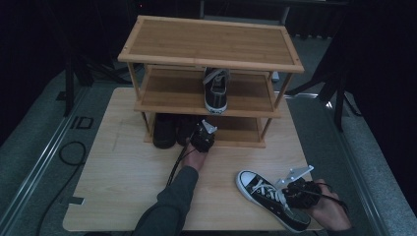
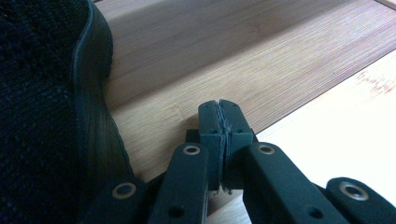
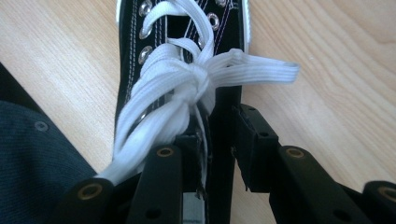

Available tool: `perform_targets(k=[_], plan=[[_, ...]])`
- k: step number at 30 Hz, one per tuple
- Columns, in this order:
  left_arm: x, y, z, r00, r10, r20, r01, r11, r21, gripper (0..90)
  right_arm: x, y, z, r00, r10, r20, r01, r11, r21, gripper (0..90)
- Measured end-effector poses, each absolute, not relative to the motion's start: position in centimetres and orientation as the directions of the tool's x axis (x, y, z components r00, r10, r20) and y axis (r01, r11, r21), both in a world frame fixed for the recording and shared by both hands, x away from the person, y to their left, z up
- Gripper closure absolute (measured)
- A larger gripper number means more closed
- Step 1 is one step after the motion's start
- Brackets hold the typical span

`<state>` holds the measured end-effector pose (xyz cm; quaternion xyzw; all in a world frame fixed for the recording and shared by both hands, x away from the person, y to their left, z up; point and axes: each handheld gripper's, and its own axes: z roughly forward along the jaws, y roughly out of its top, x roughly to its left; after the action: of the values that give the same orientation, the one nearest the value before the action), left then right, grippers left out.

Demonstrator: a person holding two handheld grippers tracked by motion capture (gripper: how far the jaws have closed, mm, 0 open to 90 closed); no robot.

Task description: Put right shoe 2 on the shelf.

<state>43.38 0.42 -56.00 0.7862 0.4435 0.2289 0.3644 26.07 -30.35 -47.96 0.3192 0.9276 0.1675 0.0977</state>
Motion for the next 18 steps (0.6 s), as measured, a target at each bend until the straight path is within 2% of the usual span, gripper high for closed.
perform_targets(k=[3,10,18], plan=[[43.39,0.43,-56.00,0.502,0.864,0.036,0.530,-0.341,0.776,88.6,26.20,-30.38,-48.34,-0.773,0.631,-0.068,0.566,0.734,0.376,72.5],[43.38,0.42,-56.00,0.502,0.864,0.036,0.531,-0.340,0.776,88.6,26.34,-30.56,-48.46,-0.773,0.634,-0.030,0.575,0.720,0.389,86.3],[43.39,0.42,-56.00,0.502,0.864,0.036,0.531,-0.341,0.776,88.6,26.56,-30.48,-47.99,-0.772,0.636,-0.018,0.576,0.710,0.404,87.7]])
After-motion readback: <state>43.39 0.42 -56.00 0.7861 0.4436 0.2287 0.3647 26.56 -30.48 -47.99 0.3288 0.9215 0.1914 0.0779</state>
